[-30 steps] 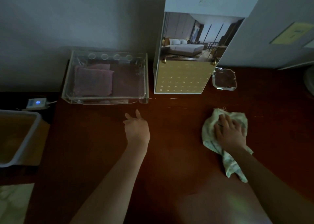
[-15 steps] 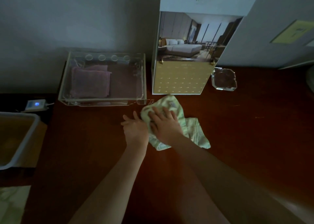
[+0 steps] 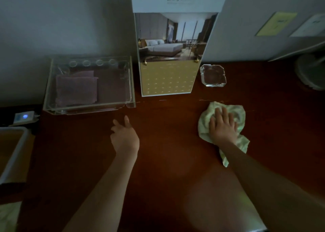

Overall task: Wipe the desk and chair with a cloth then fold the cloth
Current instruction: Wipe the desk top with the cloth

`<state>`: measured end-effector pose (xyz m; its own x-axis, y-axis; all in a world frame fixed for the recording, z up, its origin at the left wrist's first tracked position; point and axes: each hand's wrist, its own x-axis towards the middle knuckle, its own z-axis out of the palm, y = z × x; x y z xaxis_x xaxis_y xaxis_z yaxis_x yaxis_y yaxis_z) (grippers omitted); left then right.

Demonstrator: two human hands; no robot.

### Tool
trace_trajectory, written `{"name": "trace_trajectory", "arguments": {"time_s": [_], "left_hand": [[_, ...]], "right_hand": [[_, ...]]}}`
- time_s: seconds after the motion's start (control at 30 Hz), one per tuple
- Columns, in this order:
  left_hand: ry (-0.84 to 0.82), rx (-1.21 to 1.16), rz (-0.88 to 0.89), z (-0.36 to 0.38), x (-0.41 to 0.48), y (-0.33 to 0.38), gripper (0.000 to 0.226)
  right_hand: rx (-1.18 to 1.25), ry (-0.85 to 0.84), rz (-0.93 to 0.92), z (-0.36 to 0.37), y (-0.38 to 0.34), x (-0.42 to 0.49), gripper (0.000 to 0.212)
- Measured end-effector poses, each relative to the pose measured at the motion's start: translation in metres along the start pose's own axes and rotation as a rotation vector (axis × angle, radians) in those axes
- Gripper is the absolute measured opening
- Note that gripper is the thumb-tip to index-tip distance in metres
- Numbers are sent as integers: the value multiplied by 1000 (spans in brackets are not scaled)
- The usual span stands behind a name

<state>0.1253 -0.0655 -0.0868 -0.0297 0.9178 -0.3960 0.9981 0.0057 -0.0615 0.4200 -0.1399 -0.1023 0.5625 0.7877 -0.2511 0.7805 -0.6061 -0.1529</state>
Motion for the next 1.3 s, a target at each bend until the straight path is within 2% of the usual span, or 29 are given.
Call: {"name": "trace_trajectory", "arguments": {"time_s": [0.07,0.13,0.23,0.33,0.4,0.53,0.63,0.87,1.13,1.3], "left_hand": [[-12,-48,-20,-5,-3,3,55],[-17,-74,-8,-10,-7,12,55],[12,-70,69,-10,-13,31,53],[9,-52,94,-5,-26,51,54],[17,-45,110,-2,-34,64,54],[67,-30,229,0,-46,83,51],[82,-26,272,2,-54,107,50],[122,-83,249,14,-84,184,47],[58,-147,-42,21,-101,263,59],[42,-151,-109,18,-102,279,60]], "right_hand": [[24,8,43,2,-1,-8,55],[-1,-14,8,3,-9,-20,59],[-124,-119,-280,9,-26,-44,75],[-250,-164,-553,19,-35,-64,65],[-237,-140,-623,20,-30,-64,56],[-232,-142,-746,13,-8,-44,56],[-196,-149,-693,-1,21,-17,58],[-92,-81,-504,-39,123,63,72],[-32,42,-220,-77,262,131,72],[-16,61,-124,-75,270,134,68]]}}
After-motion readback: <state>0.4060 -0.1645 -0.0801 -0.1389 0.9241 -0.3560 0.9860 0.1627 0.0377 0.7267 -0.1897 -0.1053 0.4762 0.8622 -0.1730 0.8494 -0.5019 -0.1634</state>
